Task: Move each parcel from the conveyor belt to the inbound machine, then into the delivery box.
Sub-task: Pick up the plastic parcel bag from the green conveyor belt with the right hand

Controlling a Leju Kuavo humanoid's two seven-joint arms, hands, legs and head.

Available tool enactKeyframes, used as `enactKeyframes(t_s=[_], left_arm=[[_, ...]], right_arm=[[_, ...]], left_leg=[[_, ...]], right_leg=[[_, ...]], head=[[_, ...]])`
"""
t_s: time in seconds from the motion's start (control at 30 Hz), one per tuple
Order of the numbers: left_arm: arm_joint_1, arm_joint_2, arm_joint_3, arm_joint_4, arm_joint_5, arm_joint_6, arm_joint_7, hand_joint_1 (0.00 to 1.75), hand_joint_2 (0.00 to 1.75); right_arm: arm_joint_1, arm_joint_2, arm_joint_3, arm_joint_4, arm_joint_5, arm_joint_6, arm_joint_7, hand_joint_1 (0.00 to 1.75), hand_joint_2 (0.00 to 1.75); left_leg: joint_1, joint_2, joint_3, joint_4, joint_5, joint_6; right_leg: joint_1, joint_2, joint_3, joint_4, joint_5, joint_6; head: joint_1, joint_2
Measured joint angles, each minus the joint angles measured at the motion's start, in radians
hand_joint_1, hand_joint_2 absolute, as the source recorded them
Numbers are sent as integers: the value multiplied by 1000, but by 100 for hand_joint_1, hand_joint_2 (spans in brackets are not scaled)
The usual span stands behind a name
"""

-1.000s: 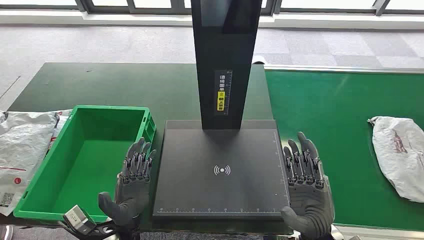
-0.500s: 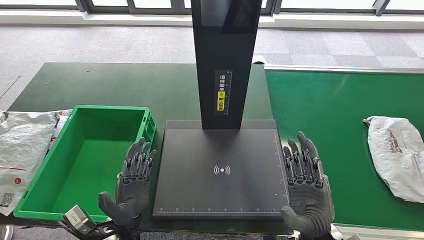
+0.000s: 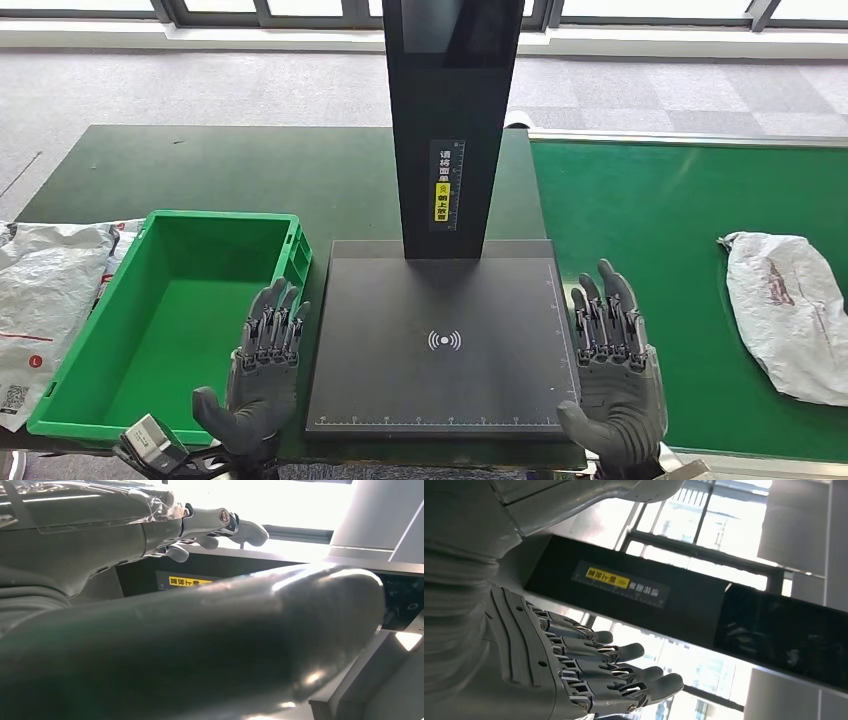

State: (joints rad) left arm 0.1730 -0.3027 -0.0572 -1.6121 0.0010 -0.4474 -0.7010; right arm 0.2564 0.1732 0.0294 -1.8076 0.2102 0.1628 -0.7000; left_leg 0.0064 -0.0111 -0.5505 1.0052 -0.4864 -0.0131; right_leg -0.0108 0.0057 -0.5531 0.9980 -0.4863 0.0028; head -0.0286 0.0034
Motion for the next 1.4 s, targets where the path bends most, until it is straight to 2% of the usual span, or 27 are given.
enactKeyframes(t_s=[0.2,0.33,0.43,0.57,0.73,0.8,0.87,0.93,1.1,1.2,1.4], left_arm=[[8,-2,0,-12,-3,0,0,0,0],[14,-3,0,-19,-5,0,0,0,0],[15,-6,0,-22,-11,1,0,0,0],[15,-8,0,-30,-17,20,0,0,0],[6,-9,0,-29,-13,54,0,0,0],[-1,-9,0,-28,-12,70,0,0,0],[-7,-9,0,-28,-17,92,0,0,0],[-14,-9,0,-28,-22,116,0,0,0],[-29,-9,0,-28,-33,220,0,0,0],[-36,-9,0,-25,-32,269,0,0,0],[-42,-9,0,-18,-22,281,0,0,0]], right_arm=[[0,0,0,2,29,-36,0,0,175],[-3,7,-28,11,111,-88,10,0,175],[-23,13,-95,31,191,-147,52,0,175],[-60,6,-215,81,327,-287,137,0,175],[-104,-50,-346,175,434,-361,214,0,175],[-116,-76,-386,209,484,-381,227,0,87],[-126,-102,-416,241,524,-398,236,0,87],[-136,-129,-441,278,556,-412,251,0,175],[-196,-217,-495,441,612,-452,314,0,175],[-234,-275,-541,575,632,-488,317,0,175],[-262,-324,-580,713,640,-499,307,0,175]], left_leg=[[0,0,0,0,0,0],[0,0,0,0,0,0],[0,0,0,0,0,0],[0,0,0,0,0,0],[-1,-1,0,1,0,0],[-1,-1,0,1,0,1],[-1,-1,0,1,0,1],[-1,-1,0,1,0,1],[-1,0,0,1,0,1],[-2,-1,-1,2,0,2],[-3,-1,-1,2,0,2]], right_leg=[[0,0,0,0,0,0],[0,0,0,0,0,0],[0,0,0,0,0,0],[-1,0,0,0,1,1],[-1,0,0,0,1,1],[-1,-1,0,0,1,1],[-1,-1,0,0,1,1],[-1,-1,0,0,1,1],[-2,0,0,-1,1,1],[-2,-1,0,-1,1,2],[-3,-1,-1,-1,2,2]], head=[[0,0],[0,0],[0,0],[0,0],[0,0],[0,0],[0,0],[0,0],[0,0],[0,0],[0,0]])
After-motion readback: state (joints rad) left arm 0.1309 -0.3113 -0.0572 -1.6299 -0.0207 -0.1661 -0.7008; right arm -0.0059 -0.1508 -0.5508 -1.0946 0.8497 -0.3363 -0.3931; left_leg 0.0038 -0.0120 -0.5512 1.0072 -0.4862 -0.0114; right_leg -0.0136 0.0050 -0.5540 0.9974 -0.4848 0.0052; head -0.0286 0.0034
